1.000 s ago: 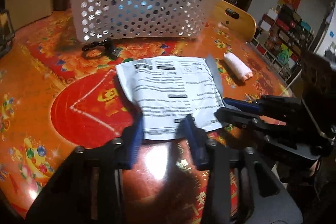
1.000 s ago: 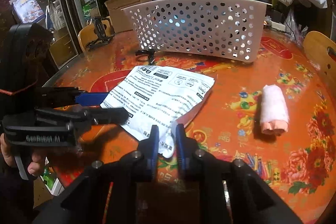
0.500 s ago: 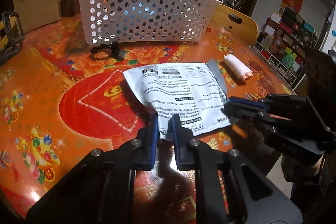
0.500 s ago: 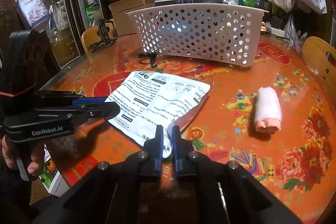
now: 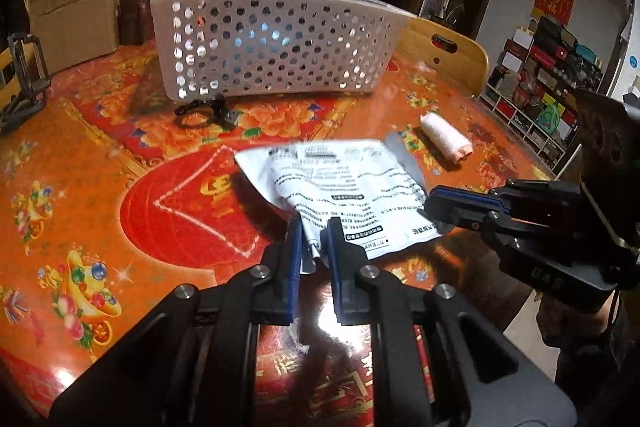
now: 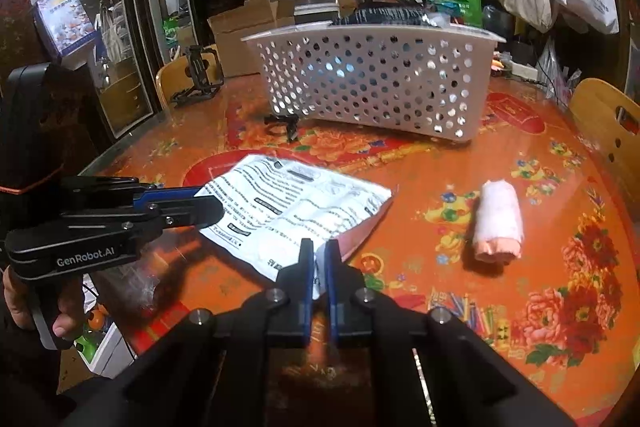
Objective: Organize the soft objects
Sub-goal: 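Carry the paper packet into the basket and open the left tool, then reach the right tool to the pink rolled towel and close on it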
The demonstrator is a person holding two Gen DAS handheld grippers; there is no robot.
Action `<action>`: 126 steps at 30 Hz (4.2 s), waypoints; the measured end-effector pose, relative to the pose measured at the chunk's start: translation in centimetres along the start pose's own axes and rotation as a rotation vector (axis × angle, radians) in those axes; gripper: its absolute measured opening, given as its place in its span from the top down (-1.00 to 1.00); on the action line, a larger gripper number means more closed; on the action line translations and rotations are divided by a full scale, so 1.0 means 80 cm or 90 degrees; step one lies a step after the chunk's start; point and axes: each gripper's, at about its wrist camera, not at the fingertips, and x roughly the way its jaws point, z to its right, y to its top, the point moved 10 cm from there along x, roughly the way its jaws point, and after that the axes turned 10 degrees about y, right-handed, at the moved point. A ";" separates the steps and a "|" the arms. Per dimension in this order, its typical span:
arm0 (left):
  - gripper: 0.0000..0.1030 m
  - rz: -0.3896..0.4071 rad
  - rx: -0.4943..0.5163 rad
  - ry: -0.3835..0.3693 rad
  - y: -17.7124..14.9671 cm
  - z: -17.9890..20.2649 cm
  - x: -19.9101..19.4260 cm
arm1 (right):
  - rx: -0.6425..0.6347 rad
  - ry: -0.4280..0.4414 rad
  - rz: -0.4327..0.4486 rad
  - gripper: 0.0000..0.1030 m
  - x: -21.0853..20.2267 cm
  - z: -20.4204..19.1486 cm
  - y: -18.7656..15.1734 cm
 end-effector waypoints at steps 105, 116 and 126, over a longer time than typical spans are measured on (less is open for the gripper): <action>-0.71 0.053 -0.044 0.171 0.289 -0.092 0.073 | 0.006 -0.111 0.062 -0.49 -0.001 0.159 0.274; -0.84 -0.036 -0.108 0.190 0.104 -0.103 0.074 | 0.044 -0.084 0.015 -0.66 -0.034 0.134 0.076; -0.84 -0.118 -0.106 0.222 0.083 -0.114 0.149 | 0.053 -0.103 -0.060 0.15 -0.002 0.145 0.035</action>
